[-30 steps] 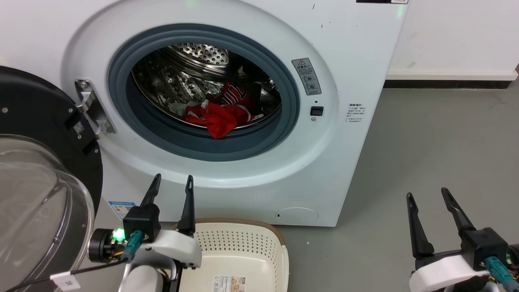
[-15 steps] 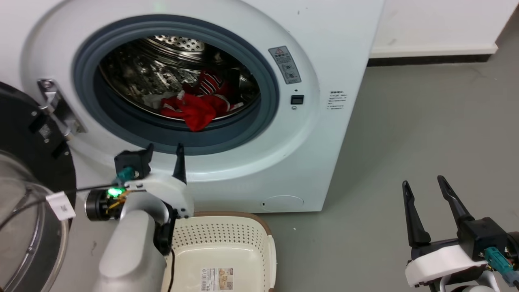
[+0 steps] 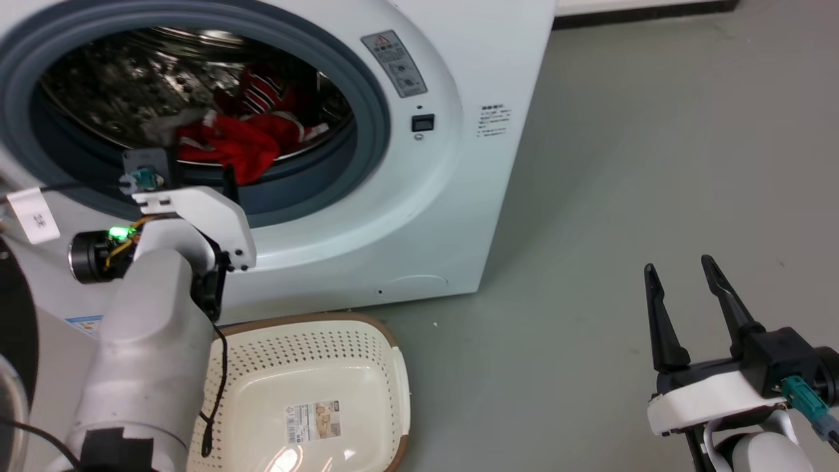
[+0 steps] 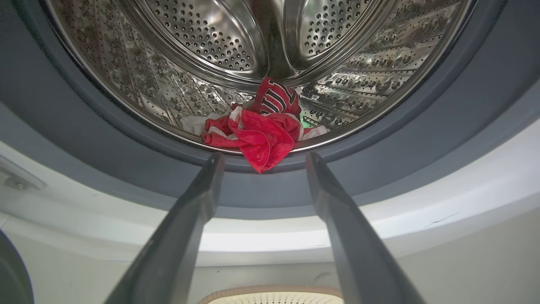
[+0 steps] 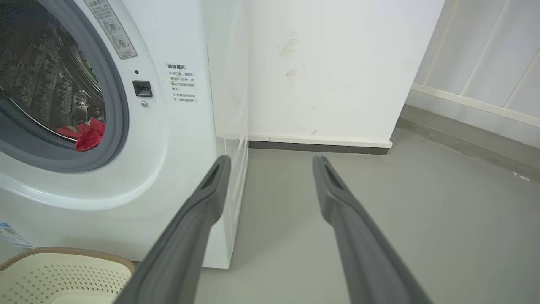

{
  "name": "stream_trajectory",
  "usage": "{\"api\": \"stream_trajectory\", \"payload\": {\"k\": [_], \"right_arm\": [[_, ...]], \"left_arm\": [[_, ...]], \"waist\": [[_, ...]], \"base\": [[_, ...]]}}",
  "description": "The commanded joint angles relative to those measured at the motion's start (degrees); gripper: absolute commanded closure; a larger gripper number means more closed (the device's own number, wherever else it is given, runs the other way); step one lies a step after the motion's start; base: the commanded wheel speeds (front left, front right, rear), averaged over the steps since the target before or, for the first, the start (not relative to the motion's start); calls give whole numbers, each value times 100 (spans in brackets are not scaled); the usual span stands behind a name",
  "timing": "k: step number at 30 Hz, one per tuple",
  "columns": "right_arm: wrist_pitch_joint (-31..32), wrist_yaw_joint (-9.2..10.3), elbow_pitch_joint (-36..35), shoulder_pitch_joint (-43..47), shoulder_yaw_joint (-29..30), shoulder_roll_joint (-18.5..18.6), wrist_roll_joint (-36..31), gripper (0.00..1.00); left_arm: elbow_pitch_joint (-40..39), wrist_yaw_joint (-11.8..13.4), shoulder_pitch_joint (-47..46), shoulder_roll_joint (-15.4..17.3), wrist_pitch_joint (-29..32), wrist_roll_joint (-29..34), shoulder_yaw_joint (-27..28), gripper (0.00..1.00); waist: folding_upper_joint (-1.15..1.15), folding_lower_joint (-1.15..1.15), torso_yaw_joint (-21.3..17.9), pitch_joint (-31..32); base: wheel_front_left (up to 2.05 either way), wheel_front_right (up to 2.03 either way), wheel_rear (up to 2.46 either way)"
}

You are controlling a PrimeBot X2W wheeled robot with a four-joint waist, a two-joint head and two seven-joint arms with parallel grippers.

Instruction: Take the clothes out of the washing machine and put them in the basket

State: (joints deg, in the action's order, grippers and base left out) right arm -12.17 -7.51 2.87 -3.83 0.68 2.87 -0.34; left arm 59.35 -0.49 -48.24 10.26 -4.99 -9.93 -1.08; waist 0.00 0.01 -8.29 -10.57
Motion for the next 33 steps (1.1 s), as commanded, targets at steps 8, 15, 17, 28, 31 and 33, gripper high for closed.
{"api": "stream_trajectory", "payload": {"k": [8, 15, 17, 28, 31, 33], "right_arm": [[-164, 4, 223, -425, -207, 1, 113, 0], [-257, 4, 413, -683, -419, 0, 269, 0], [-264, 4, 441, -718, -446, 1, 288, 0], [-307, 4, 556, -1025, -709, -1, 553, 0], [-301, 4, 542, -1077, -757, 0, 626, 0], [-301, 4, 537, -1095, -795, -2, 663, 0]], "left_arm": [[638, 136, -928, 340, 216, 72, -90, 0], [978, 207, -1642, 762, 552, 185, -192, 0], [1007, 208, -1730, 823, 603, 196, -214, 0], [1145, 289, -2702, 1502, 1199, 454, -512, 0], [1139, 386, -2904, 1548, 1392, 543, -607, 0], [1142, 423, -3036, 1621, 1536, 575, -650, 0]], "waist": [[0, -1, -531, -666], [0, -1, -910, -1147], [0, -1, -966, -1219], [0, -1, -1453, -2053], [0, -1, -1533, -2247], [0, -1, -1575, -2367]], "base": [[0, 0, 0], [0, 0, 0], [0, 0, 0], [0, 0, 0], [0, 0, 0], [0, 0, 0]]}}
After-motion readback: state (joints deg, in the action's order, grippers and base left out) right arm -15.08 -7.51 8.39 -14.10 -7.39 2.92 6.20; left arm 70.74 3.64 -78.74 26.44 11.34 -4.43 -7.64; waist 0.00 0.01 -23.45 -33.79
